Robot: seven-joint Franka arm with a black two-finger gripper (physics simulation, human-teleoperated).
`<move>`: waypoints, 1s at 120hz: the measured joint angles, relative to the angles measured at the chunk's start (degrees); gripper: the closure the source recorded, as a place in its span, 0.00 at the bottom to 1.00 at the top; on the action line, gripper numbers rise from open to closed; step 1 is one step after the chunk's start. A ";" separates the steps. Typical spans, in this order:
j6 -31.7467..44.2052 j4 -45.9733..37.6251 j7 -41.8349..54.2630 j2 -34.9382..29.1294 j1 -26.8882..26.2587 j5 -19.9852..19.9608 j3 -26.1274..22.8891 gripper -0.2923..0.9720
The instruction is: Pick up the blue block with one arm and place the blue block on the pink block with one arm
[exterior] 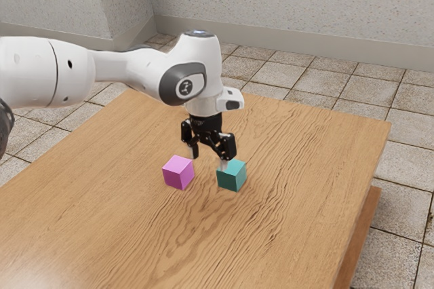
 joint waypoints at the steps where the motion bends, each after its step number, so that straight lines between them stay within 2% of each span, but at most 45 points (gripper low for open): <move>1: 0.00 0.20 -0.05 0.21 0.00 0.06 0.00 0.23; 53: -0.42 8.72 -1.86 10.67 -0.84 2.79 -0.02 0.23; 120: -1.75 18.16 -2.76 18.80 -1.49 4.80 -0.19 0.23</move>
